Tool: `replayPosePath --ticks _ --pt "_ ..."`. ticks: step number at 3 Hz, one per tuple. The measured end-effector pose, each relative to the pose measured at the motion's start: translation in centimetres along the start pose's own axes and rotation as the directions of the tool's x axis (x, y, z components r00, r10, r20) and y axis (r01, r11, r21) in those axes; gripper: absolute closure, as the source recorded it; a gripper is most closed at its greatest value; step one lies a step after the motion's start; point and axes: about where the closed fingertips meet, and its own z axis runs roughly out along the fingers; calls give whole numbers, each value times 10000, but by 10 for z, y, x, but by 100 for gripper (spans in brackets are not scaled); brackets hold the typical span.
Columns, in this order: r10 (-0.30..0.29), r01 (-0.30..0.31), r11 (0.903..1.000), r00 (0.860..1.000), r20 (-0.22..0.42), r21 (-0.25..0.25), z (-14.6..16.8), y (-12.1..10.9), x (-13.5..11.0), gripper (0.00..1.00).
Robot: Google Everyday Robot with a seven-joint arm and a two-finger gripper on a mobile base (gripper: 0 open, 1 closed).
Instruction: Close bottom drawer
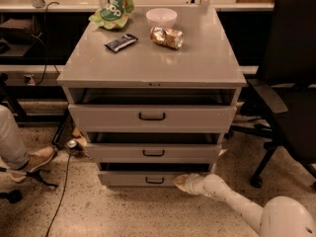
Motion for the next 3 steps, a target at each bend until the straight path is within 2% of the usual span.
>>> replayPosePath --ticks 1,2,3 --pt "-144 165 9957 9996 -237 910 -33 -37 10 100" --pt "957 -819 9861 9912 -915 1446 -95 -22 46 100" --pt "1715 -1515 9776 9758 -1359 1458 -131 7 68 100"
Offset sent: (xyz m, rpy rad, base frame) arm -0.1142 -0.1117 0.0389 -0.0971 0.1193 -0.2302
